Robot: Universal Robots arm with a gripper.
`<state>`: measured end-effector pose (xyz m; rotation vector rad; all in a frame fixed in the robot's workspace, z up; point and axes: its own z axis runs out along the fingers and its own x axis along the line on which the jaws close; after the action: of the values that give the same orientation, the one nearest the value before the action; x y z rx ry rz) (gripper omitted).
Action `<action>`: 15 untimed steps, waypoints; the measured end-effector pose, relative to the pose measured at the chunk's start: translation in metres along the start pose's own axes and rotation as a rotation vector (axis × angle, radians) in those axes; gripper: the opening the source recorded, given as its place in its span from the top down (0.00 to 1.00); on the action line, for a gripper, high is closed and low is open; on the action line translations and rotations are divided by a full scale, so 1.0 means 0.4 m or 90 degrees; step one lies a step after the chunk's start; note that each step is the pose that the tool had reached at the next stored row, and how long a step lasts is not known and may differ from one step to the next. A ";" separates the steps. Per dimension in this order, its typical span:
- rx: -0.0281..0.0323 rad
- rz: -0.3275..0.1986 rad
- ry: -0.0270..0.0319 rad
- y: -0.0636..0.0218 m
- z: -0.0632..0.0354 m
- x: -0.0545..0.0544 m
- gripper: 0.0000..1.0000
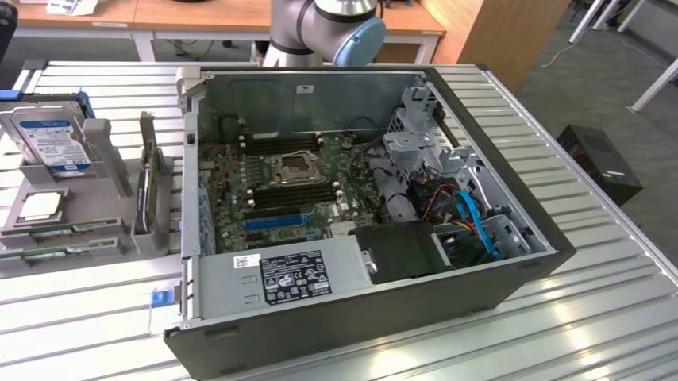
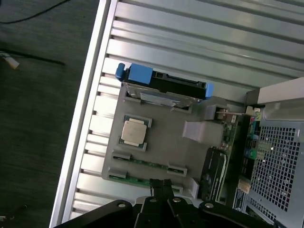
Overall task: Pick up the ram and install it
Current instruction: 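Pick up the ram and move it above insertion slot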
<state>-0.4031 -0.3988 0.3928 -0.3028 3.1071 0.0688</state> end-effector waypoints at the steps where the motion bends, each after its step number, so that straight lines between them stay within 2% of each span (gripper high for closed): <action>1: 0.0000 -0.006 0.0003 0.000 0.000 0.000 0.90; 15: 0.0009 -0.095 0.0047 0.000 0.000 0.000 0.90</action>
<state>-0.4031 -0.3989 0.3928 -0.5354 3.0797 0.0631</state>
